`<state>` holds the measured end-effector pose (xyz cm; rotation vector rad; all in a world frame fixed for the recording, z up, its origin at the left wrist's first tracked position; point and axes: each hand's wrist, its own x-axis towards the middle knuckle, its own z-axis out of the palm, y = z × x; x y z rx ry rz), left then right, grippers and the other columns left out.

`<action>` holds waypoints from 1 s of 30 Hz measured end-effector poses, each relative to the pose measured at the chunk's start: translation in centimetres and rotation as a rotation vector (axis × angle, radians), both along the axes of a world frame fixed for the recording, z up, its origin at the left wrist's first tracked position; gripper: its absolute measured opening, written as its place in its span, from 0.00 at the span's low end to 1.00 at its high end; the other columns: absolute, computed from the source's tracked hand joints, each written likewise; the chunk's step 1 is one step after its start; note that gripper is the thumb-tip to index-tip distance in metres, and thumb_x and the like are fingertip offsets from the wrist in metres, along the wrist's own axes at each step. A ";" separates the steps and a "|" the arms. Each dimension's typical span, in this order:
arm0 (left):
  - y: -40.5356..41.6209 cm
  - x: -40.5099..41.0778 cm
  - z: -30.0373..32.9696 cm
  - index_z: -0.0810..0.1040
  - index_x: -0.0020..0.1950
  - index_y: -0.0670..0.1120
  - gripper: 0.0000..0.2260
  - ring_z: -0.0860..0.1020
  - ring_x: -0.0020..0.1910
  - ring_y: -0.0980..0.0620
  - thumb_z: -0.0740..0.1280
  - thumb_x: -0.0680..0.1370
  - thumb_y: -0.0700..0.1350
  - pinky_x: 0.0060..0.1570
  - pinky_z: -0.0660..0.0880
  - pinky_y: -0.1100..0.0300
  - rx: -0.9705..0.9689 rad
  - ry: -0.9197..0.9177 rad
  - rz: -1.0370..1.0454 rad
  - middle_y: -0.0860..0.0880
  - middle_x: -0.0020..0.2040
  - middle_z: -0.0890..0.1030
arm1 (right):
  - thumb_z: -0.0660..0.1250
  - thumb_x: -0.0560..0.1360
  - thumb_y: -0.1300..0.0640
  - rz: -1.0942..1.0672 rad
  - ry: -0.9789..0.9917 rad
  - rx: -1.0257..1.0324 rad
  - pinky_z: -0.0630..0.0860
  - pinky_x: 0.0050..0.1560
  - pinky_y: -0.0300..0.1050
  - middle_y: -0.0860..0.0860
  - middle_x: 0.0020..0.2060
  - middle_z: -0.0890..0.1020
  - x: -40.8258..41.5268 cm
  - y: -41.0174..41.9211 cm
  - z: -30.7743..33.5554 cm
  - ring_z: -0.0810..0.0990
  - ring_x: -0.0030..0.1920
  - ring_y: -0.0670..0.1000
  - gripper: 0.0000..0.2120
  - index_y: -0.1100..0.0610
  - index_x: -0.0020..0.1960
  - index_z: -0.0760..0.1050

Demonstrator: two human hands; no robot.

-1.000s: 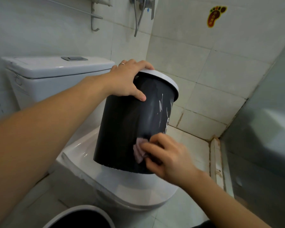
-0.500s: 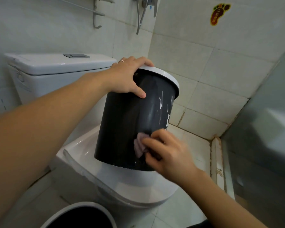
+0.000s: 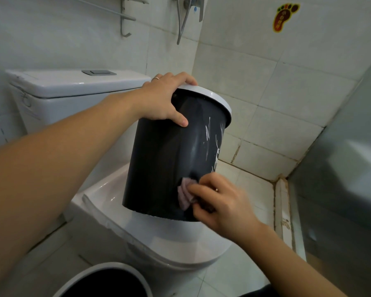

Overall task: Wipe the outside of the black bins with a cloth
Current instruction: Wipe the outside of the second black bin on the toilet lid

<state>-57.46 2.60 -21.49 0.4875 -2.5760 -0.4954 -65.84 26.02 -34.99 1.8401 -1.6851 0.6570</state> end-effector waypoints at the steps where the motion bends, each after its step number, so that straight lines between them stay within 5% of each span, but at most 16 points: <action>1: 0.0 0.0 0.0 0.64 0.70 0.61 0.39 0.64 0.69 0.45 0.80 0.65 0.52 0.69 0.64 0.43 -0.002 -0.007 -0.002 0.50 0.67 0.69 | 0.71 0.70 0.58 0.028 0.022 0.023 0.76 0.32 0.46 0.52 0.44 0.79 0.1 0.3 -0.5 0.77 0.40 0.52 0.10 0.54 0.51 0.83; 8: 0.4 0.0 0.6 0.64 0.66 0.65 0.37 0.64 0.67 0.46 0.81 0.64 0.50 0.68 0.65 0.40 0.039 -0.036 -0.017 0.53 0.65 0.70 | 0.71 0.71 0.58 0.076 0.022 -0.003 0.74 0.32 0.41 0.52 0.44 0.80 0.3 1.0 -2.5 0.76 0.40 0.49 0.09 0.53 0.50 0.84; 15: -0.4 0.9 0.1 0.68 0.58 0.73 0.38 0.73 0.62 0.41 0.79 0.53 0.54 0.63 0.73 0.42 0.238 0.045 -0.041 0.46 0.63 0.72 | 0.72 0.71 0.58 0.092 -0.023 -0.039 0.75 0.32 0.41 0.51 0.44 0.80 0.4 0.7 -2.4 0.77 0.41 0.50 0.09 0.53 0.51 0.84; 19: -0.6 1.0 -0.3 0.68 0.62 0.70 0.37 0.65 0.67 0.48 0.82 0.59 0.53 0.69 0.65 0.44 0.145 0.066 -0.003 0.54 0.62 0.70 | 0.72 0.71 0.58 0.089 -0.037 -0.051 0.75 0.32 0.43 0.51 0.43 0.79 0.6 0.4 -2.4 0.77 0.40 0.50 0.09 0.53 0.51 0.84; 24: 0.4 0.5 0.0 0.68 0.65 0.57 0.36 0.63 0.58 0.53 0.81 0.62 0.52 0.64 0.64 0.50 0.003 0.095 0.058 0.64 0.48 0.66 | 0.72 0.71 0.58 0.082 -0.038 -0.061 0.75 0.32 0.43 0.51 0.43 0.80 0.7 0.1 -2.1 0.77 0.40 0.50 0.09 0.53 0.51 0.84; 30: 0.8 0.1 0.5 0.64 0.70 0.70 0.40 0.64 0.66 0.48 0.80 0.64 0.55 0.67 0.61 0.45 -0.073 -0.040 -0.007 0.56 0.57 0.68 | 0.72 0.71 0.58 0.089 -0.033 -0.052 0.75 0.31 0.44 0.52 0.43 0.80 1.1 0.1 -2.5 0.77 0.39 0.51 0.08 0.53 0.50 0.84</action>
